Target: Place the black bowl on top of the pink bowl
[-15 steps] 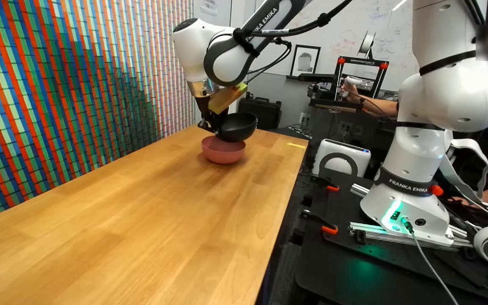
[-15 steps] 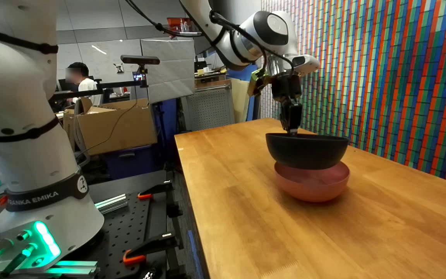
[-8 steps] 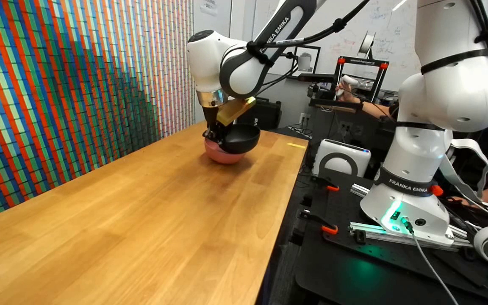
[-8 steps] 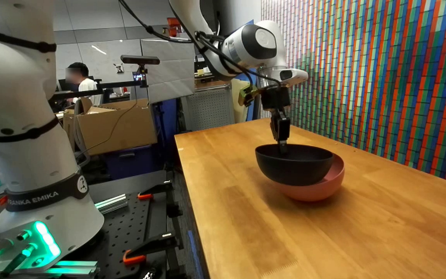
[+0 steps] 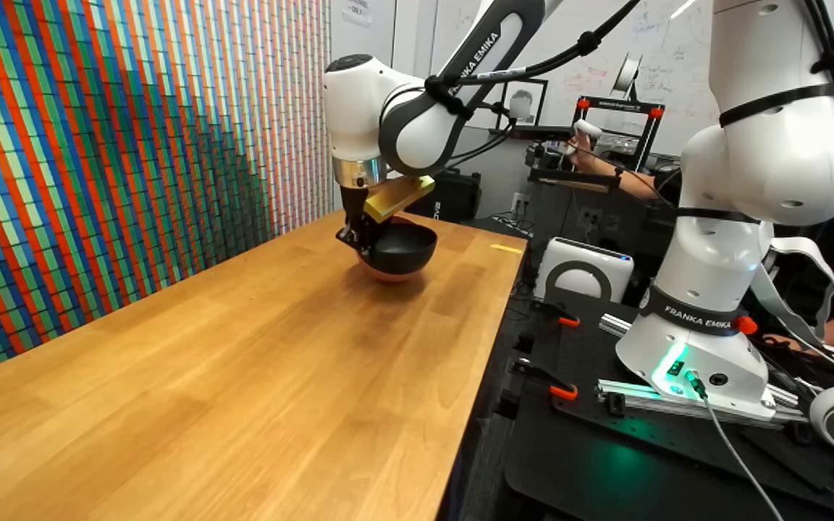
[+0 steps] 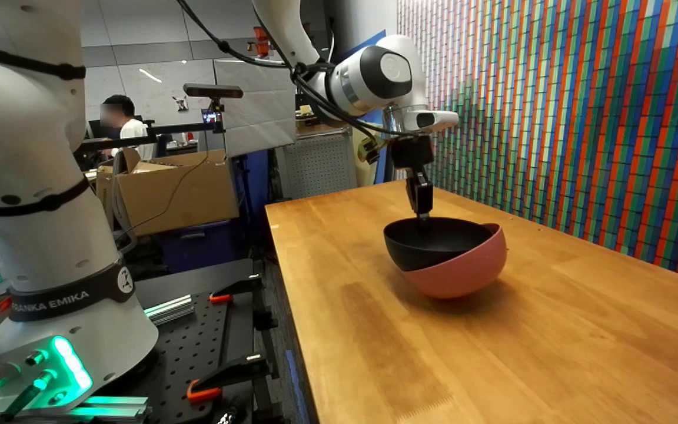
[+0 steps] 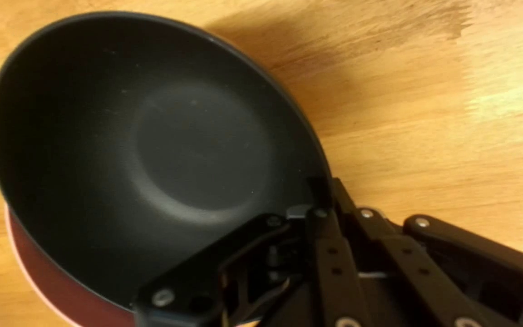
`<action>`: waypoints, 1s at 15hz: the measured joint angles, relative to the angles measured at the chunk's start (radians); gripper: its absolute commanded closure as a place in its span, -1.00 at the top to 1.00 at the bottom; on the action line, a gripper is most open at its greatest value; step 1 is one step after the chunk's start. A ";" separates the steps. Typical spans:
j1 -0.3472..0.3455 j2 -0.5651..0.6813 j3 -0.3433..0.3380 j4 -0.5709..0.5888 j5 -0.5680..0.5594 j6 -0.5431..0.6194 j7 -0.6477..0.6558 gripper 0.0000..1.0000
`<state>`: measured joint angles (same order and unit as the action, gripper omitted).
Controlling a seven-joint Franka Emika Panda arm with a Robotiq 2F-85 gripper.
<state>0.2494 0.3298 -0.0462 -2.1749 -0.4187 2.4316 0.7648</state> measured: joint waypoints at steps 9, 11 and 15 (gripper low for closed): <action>0.001 0.001 -0.019 0.013 -0.043 0.031 0.017 -0.86; 0.001 0.001 -0.029 0.013 -0.051 0.031 0.021 -0.37; 0.001 0.001 -0.030 0.012 -0.045 0.030 0.025 0.07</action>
<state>0.2500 0.3308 -0.0764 -2.1626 -0.4634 2.4619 0.7902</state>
